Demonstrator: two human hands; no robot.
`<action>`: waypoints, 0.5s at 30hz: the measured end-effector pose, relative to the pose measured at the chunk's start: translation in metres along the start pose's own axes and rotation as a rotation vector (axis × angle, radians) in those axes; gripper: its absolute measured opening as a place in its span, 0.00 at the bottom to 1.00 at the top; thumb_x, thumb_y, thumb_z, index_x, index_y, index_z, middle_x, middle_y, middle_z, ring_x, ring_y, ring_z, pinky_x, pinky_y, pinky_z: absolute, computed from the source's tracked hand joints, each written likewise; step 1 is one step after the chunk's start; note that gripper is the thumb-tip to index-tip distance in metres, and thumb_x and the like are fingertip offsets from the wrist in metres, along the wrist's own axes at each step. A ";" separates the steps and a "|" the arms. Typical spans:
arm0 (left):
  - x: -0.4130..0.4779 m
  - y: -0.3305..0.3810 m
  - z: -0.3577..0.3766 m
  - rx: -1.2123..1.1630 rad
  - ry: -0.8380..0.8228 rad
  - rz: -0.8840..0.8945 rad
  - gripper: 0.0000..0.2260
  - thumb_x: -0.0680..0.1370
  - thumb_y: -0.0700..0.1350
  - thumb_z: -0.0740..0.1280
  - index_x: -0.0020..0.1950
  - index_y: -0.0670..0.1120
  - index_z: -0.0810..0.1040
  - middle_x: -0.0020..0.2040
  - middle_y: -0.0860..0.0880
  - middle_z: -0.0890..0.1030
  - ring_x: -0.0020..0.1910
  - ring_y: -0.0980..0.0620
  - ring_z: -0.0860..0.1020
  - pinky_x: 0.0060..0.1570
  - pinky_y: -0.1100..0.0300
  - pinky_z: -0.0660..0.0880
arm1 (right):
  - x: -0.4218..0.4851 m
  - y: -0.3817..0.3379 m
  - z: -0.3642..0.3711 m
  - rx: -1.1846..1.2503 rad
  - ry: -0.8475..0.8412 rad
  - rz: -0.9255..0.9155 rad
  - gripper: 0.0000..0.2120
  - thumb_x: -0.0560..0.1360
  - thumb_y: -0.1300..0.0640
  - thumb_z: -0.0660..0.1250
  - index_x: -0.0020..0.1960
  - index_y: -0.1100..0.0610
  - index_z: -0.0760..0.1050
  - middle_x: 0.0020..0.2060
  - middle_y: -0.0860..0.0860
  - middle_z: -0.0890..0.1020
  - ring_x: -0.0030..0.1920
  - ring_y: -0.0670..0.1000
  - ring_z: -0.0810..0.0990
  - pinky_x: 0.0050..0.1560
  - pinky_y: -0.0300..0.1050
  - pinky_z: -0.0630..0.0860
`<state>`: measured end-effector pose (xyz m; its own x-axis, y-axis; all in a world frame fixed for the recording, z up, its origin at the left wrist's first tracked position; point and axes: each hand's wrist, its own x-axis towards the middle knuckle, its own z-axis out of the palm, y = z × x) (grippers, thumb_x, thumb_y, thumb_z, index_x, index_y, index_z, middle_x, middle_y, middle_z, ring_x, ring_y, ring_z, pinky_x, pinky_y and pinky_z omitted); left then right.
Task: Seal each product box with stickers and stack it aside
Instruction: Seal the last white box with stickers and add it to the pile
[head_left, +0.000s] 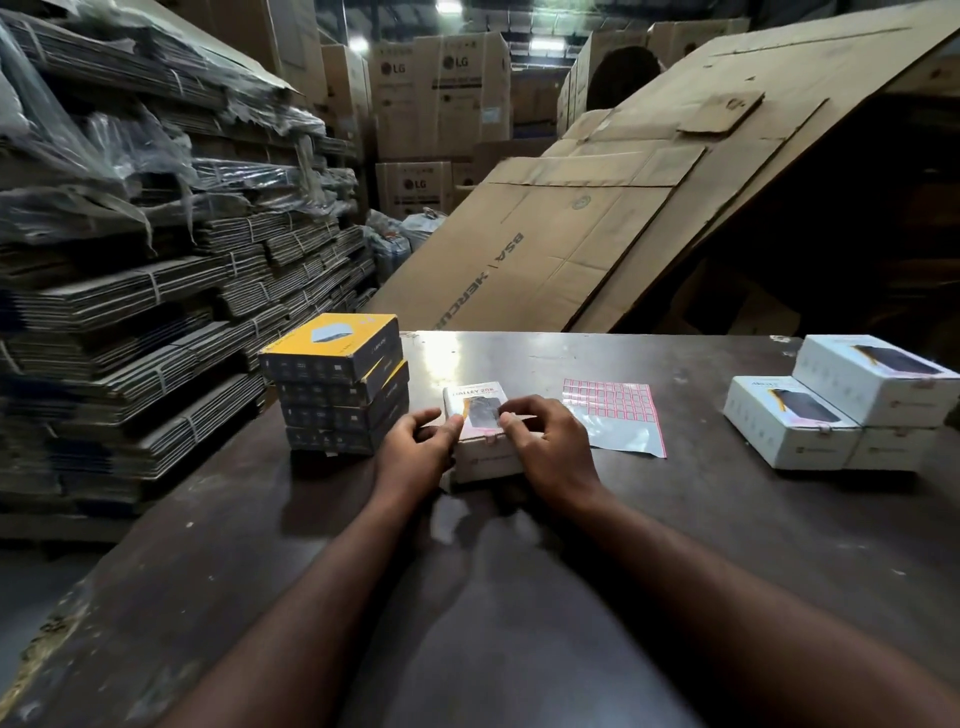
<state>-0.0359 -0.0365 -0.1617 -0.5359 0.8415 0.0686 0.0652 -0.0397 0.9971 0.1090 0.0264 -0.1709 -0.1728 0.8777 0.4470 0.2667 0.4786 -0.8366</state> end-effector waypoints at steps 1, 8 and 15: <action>0.002 0.001 0.006 0.024 -0.007 -0.004 0.15 0.78 0.46 0.73 0.62 0.41 0.78 0.51 0.44 0.84 0.48 0.48 0.82 0.51 0.52 0.81 | 0.001 0.002 -0.003 0.012 0.016 0.007 0.04 0.76 0.57 0.70 0.48 0.51 0.84 0.49 0.51 0.83 0.45 0.47 0.83 0.50 0.36 0.76; 0.013 -0.007 0.036 -0.064 -0.017 -0.017 0.21 0.62 0.62 0.77 0.50 0.56 0.81 0.57 0.44 0.84 0.57 0.44 0.83 0.60 0.42 0.79 | 0.009 0.015 -0.018 0.092 0.079 -0.024 0.07 0.74 0.61 0.72 0.46 0.49 0.84 0.50 0.50 0.83 0.45 0.41 0.83 0.52 0.44 0.80; 0.010 0.001 0.034 -0.264 -0.206 -0.147 0.20 0.79 0.42 0.71 0.68 0.51 0.69 0.54 0.40 0.84 0.37 0.50 0.85 0.30 0.60 0.79 | 0.012 0.017 -0.023 0.141 0.082 -0.132 0.15 0.75 0.65 0.72 0.43 0.44 0.83 0.49 0.47 0.80 0.51 0.45 0.82 0.52 0.49 0.83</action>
<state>-0.0125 -0.0101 -0.1614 -0.3410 0.9383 -0.0577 -0.2339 -0.0253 0.9719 0.1336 0.0462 -0.1725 -0.1179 0.8097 0.5749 0.1103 0.5860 -0.8028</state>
